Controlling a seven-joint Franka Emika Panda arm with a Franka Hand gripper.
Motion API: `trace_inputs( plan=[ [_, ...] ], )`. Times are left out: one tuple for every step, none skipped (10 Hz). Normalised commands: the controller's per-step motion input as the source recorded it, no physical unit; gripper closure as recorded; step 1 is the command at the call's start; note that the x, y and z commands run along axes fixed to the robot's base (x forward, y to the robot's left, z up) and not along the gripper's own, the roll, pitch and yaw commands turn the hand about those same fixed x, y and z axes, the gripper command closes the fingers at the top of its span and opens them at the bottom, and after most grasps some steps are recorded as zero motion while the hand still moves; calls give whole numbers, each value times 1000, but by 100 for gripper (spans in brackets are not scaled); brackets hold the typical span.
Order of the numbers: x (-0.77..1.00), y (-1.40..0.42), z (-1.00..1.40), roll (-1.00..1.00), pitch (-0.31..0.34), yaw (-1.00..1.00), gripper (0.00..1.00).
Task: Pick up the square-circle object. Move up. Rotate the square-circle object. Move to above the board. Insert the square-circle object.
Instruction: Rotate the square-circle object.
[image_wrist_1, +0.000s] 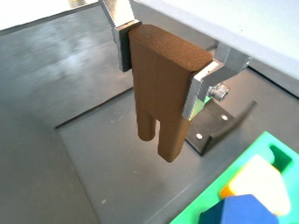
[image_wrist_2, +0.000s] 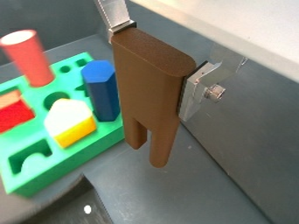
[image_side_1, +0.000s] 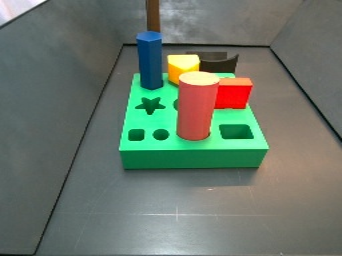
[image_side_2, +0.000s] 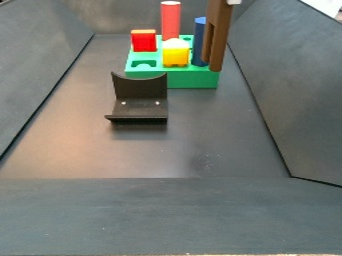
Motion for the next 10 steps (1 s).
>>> trace_inputs(
  plan=[
    [1,-6,0,-13,8,-1000,100],
    [1,-2,0,-14,8,-1000,100],
    [1,1,0,-15,9,-1000,100],
    [0,1,0,-16,9,-1000,100],
    [0,3,0,-18,10,-1000,100],
    [0,3,0,-19,11,-1000,100],
    [0,4,0,-21,12,-1000,100],
    [0,4,0,-22,13,-1000,100],
    [0,5,0,-25,14,-1000,100],
    [0,6,0,-28,16,-1000,100]
  ],
)
